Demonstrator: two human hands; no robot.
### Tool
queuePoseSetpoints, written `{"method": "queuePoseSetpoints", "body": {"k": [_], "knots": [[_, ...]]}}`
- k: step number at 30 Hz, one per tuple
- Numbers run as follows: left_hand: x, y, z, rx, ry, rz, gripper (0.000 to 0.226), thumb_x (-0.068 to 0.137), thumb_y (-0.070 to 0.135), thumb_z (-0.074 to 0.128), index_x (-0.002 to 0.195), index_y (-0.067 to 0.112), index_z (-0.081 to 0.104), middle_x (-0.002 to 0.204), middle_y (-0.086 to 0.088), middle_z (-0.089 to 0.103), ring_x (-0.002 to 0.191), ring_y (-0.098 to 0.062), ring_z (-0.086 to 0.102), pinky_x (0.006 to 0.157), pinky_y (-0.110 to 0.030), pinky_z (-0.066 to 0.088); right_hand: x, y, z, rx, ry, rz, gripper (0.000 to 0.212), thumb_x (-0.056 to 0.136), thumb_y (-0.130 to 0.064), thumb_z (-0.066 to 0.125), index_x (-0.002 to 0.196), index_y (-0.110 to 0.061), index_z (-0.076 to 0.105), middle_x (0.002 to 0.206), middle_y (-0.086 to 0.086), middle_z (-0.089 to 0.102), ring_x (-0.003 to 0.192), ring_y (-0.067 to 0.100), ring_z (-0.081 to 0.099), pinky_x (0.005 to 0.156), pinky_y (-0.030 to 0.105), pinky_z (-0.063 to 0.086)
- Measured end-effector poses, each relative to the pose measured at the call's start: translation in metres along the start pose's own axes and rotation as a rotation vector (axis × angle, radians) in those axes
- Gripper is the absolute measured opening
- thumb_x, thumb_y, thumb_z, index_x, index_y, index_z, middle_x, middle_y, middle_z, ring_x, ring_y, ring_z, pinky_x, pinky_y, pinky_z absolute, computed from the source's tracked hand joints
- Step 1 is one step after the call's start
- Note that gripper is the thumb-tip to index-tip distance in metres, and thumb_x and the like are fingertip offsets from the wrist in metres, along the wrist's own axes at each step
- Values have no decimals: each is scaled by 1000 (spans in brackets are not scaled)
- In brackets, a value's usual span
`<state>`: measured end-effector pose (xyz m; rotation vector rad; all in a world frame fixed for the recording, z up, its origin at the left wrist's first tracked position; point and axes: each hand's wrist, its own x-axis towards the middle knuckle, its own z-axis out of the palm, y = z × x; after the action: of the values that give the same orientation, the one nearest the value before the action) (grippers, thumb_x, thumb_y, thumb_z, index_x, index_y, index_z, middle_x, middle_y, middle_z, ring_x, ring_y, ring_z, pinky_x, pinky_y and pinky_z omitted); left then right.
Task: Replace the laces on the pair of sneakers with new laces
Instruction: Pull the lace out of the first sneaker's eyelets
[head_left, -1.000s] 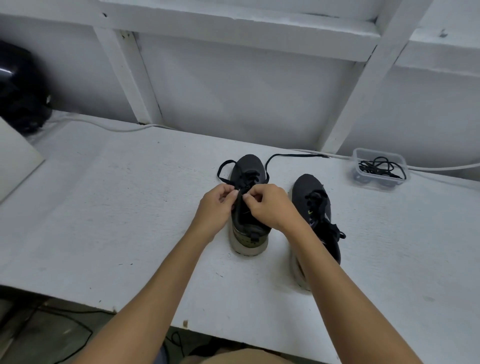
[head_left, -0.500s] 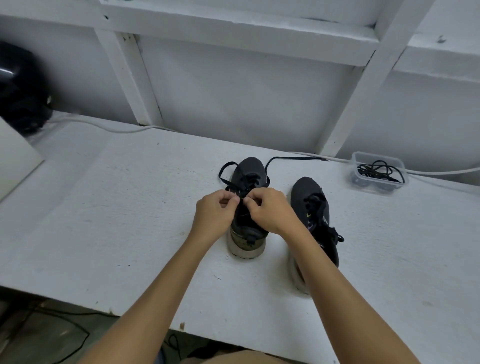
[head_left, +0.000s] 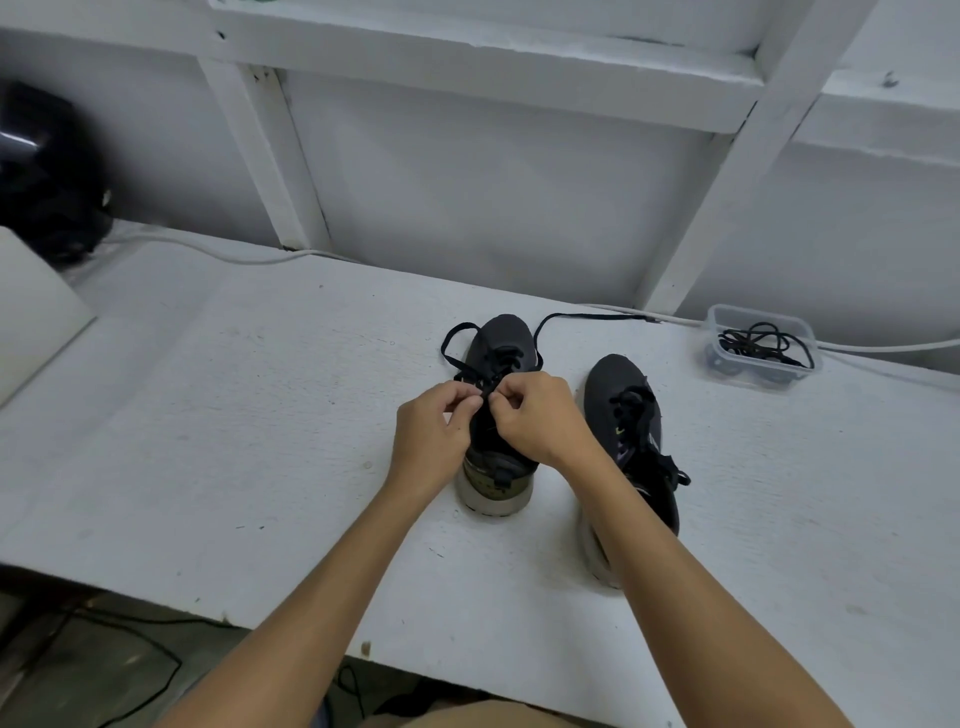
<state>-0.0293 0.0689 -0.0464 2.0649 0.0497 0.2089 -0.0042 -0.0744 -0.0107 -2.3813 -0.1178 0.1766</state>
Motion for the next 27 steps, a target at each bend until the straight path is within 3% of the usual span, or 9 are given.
{"method": "queuePoseSetpoints", "body": {"k": [5,7,12,15,18,20,22,24,27], "knots": [[-3,2,4,-57,30,-6,11,96,13,65,99,14,75,89,14,71,88,8,62,71,-6,46,-1,2,4,-54,12,-35,23,96,-18,58,80,-6,68,70,7,67,64,17,56,51,12,36],[-4,2,4,-65,27,-19,11,96,15,64,99,16,75,89,15,71,87,8,63,71,-7,46,-1,3,3,-33,3,-33,22,97,-18,58,81,-8,69,70,4,66,63,13,54,52,11,36],[5,-7,-9,-285,-133,-218,18,101,20,58,108,27,73,99,10,74,98,-5,69,89,-23,56,1,3,0,-9,-52,-10,19,101,-22,57,86,-16,68,71,-8,61,65,4,53,55,10,32],[11,-6,-13,-99,-227,-79,30,101,16,56,124,31,67,105,15,69,98,7,63,87,-9,48,1,4,-2,0,-68,3,17,101,-24,57,93,-19,70,75,-11,61,70,5,55,58,11,34],[20,0,-9,62,-193,18,23,97,11,60,113,20,74,100,13,71,86,17,59,76,-1,42,-1,7,-4,29,-60,28,17,100,-25,59,94,-18,73,82,-8,67,78,9,60,62,15,41],[22,-1,-7,73,-133,-9,18,96,10,61,105,18,75,91,10,73,79,12,63,74,-5,47,-4,9,-7,94,-32,50,17,98,-27,62,97,-19,77,88,-8,72,84,7,64,70,18,48],[19,-3,-6,7,-20,-127,18,97,10,59,101,19,74,83,11,72,73,7,66,77,-16,56,-7,12,-12,173,25,91,15,97,-29,65,99,-22,78,92,-9,74,88,5,67,76,19,52],[14,-5,-8,-61,88,-247,22,99,12,55,111,21,71,79,10,71,68,4,68,78,-27,59,-11,18,-17,201,93,159,14,97,-27,65,96,-20,77,89,-9,73,84,5,67,73,14,50],[6,-2,-10,-68,6,-270,47,100,19,54,142,37,46,79,5,72,73,-2,69,64,-11,51,-12,30,-17,239,119,295,16,97,-23,63,89,-14,74,83,-1,74,79,15,71,77,29,60]]}}
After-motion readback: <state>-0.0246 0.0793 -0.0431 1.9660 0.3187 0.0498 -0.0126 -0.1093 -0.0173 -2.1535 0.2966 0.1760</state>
